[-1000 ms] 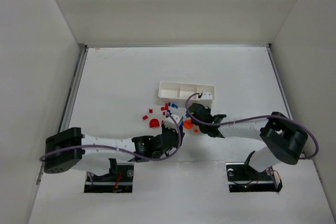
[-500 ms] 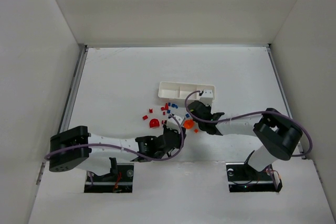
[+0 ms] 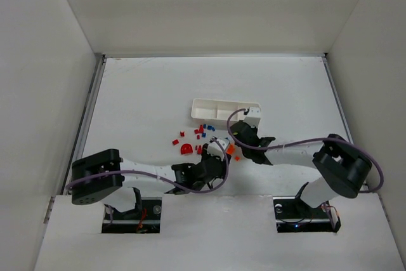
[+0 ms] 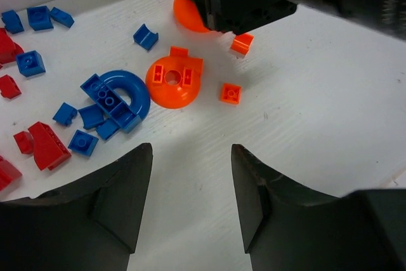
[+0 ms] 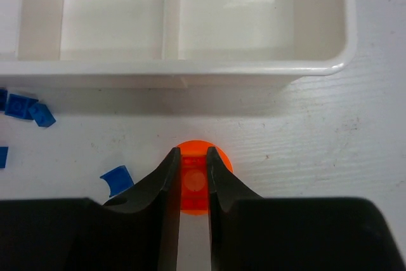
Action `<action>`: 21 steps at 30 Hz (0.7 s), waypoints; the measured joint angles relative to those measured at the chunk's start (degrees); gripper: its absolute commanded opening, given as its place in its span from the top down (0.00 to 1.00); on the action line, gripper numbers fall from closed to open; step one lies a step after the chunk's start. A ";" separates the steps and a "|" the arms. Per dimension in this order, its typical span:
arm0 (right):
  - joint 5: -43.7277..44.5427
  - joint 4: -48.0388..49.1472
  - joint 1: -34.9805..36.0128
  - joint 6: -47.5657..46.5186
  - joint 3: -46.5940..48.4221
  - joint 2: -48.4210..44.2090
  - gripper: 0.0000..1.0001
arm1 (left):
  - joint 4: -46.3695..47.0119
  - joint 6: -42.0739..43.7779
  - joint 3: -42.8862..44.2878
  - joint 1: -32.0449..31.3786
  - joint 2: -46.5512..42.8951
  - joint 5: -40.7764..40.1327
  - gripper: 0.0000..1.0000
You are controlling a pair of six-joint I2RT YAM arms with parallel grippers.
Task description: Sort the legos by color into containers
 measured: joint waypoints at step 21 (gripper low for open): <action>-1.22 -6.10 -3.06 0.44 -7.89 -26.91 0.89 | 1.57 5.14 10.27 7.19 14.88 1.53 0.48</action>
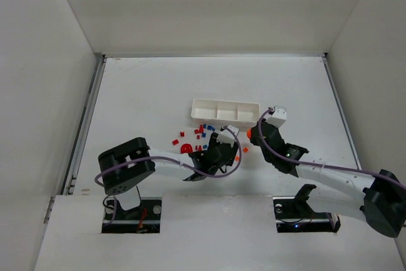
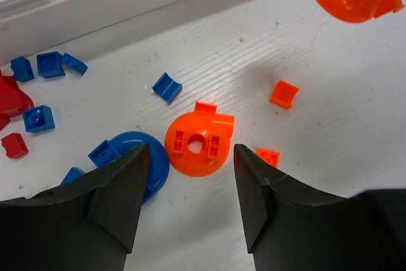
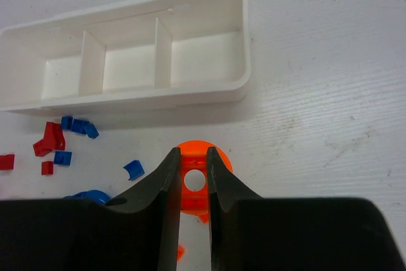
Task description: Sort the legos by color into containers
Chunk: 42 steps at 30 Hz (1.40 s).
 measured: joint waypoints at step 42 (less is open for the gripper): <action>-9.25 5.27 -3.69 -4.68 24.00 26.75 0.87 | -2.19 -5.60 -10.67 5.81 -28.06 2.51 0.73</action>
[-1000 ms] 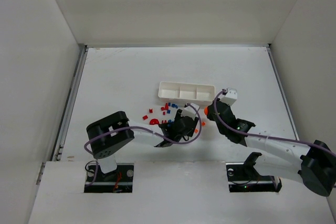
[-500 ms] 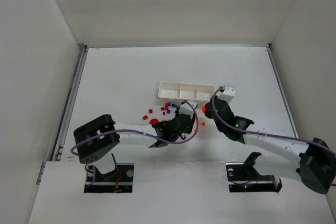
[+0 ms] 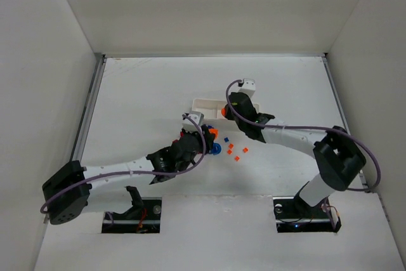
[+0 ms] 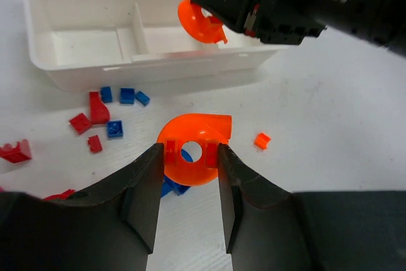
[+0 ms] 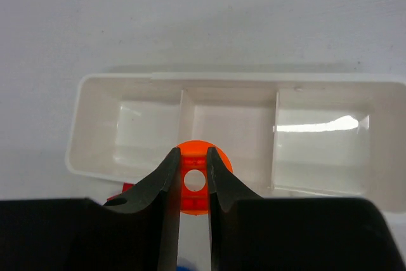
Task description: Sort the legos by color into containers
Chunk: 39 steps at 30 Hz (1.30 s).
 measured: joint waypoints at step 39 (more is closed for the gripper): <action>3.10 -12.83 7.26 13.44 -27.28 -20.24 0.59 | -3.63 -1.40 34.84 15.17 39.12 8.02 0.51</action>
